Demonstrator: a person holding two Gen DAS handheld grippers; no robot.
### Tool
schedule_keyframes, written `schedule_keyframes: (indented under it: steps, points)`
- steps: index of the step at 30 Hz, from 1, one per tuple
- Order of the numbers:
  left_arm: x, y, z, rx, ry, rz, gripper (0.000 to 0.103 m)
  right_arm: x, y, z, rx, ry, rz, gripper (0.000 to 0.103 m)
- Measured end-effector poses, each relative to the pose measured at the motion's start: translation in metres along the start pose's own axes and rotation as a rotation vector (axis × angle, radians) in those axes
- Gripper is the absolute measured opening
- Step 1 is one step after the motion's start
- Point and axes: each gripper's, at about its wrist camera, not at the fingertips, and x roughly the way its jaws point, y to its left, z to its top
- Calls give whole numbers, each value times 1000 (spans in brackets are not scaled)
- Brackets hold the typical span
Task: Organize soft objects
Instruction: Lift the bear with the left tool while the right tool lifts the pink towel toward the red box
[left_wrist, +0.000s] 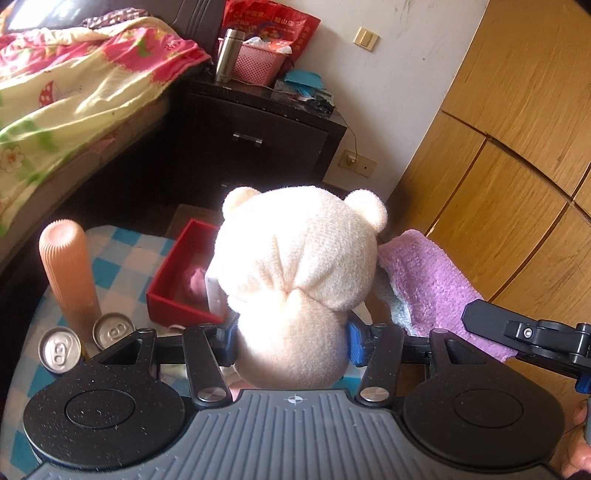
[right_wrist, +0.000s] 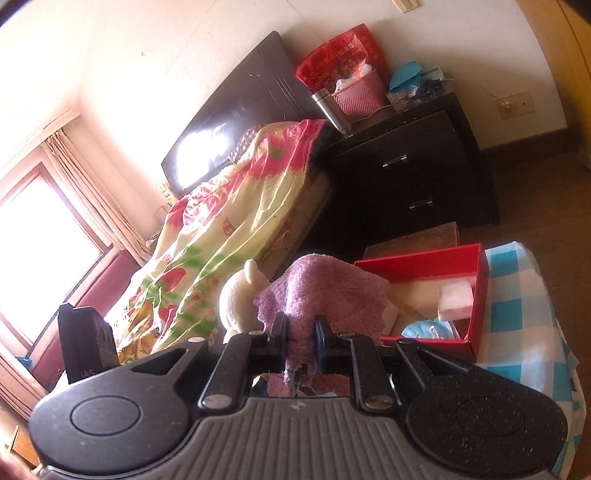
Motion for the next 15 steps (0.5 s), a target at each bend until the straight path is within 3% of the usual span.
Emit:
schedule_keyframes:
  steps: [7, 15]
  points:
    - [17, -11, 31, 31, -27, 37, 54, 15, 0, 22, -18, -38, -24, 0]
    - [70, -6, 45, 48, 4, 79, 54, 52, -21, 44, -14, -46, -88, 0]
